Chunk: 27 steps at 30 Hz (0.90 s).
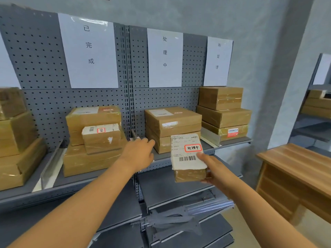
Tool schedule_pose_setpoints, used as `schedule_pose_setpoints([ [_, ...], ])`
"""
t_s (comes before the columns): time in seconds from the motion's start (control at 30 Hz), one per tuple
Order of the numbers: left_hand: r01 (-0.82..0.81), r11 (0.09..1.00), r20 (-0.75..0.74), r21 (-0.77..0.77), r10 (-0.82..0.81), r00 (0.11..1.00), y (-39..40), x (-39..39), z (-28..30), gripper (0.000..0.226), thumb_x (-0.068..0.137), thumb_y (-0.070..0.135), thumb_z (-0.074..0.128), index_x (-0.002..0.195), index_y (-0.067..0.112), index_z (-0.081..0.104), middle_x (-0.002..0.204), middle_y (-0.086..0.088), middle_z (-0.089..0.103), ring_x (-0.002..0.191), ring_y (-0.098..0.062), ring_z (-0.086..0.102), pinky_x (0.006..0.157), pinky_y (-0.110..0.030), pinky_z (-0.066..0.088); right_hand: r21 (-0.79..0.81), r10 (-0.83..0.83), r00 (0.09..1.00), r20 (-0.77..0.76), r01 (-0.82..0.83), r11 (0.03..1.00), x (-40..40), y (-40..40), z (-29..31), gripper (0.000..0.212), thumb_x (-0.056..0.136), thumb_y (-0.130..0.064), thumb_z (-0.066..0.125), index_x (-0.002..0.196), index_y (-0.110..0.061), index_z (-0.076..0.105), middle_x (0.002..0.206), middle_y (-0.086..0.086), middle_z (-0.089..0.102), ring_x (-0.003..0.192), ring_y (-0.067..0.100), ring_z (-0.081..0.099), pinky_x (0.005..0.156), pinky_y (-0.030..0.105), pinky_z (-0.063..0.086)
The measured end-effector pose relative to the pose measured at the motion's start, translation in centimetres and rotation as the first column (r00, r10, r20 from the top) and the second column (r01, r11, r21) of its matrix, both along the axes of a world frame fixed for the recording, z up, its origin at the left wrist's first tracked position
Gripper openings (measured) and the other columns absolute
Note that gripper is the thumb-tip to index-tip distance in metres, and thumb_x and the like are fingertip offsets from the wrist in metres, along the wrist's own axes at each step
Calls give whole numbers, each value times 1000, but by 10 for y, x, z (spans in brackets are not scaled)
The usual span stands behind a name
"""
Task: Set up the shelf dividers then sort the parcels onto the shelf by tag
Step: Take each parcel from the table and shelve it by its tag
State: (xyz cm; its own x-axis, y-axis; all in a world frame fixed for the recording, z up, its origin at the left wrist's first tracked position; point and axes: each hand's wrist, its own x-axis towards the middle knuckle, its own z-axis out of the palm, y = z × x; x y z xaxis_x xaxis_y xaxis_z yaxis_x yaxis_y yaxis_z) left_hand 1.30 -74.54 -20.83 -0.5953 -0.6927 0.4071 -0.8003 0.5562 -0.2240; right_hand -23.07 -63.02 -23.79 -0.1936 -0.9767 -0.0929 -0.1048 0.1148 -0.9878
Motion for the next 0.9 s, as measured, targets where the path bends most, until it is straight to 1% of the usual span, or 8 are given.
schedule_pose_setpoints([
  [0.2,-130,991,-11,34,130,991,-17,-52,-3,34,98,35,45,125,16,52,111,-5,60,104,-26,59,75,-38,52,-1,105,994,-28,-105,994,-71,-43,3,49,93,-59,53,128,-26,60,112,-4,75,103,21,69,76,34,55],
  [0.3,-179,984,-27,14,179,983,-26,-68,7,38,98,36,46,130,16,50,115,-6,60,108,-27,58,78,-38,49,-28,177,984,8,-177,984,-85,-70,14,38,93,-58,54,121,-33,62,106,-8,76,99,18,70,74,32,56],
  [0.37,-215,977,-45,11,215,976,-34,-72,17,38,98,37,47,129,16,50,116,-7,60,108,-29,58,78,-39,48,-56,235,972,7,-235,970,-85,-90,23,36,90,-61,56,117,-37,63,100,-13,77,91,12,73,70,30,57],
  [0.47,-270,963,-47,-18,269,962,-52,-70,32,30,97,36,48,118,14,51,108,-8,60,102,-30,59,72,-38,46,-108,296,955,21,-292,950,-81,-123,40,31,91,-58,57,114,-37,64,97,-13,77,84,7,74,74,31,59],
  [0.57,-327,945,-64,-32,324,944,-77,-65,47,28,97,35,49,115,15,52,105,-7,60,99,-29,59,72,-38,48,-149,346,938,10,-341,928,-80,-162,63,30,95,-56,54,115,-36,65,98,-10,78,86,10,74,75,32,59],
  [0.7,-361,930,-78,-65,356,931,-122,-62,58,33,97,34,48,124,15,53,109,-7,62,100,-28,60,72,-38,52,-206,339,941,0,-332,921,-85,-218,93,34,97,-54,51,117,-30,66,84,-7,78,89,18,71,71,31,60],
  [0.8,-353,933,-101,-71,345,933,-161,-61,61,36,97,36,48,128,17,52,113,-6,62,103,-26,60,75,-39,54,-196,334,942,-24,-332,923,-94,-261,103,34,97,-56,49,113,-31,67,78,-6,77,91,22,69,80,35,59],
  [0.9,-351,936,-117,-42,344,932,-199,-61,59,35,98,34,47,127,17,52,113,-6,62,102,-26,60,75,-39,53,-159,310,951,12,-304,939,-101,-301,108,38,94,-58,54,111,-26,68,73,-1,76,91,25,69,79,38,57],
])
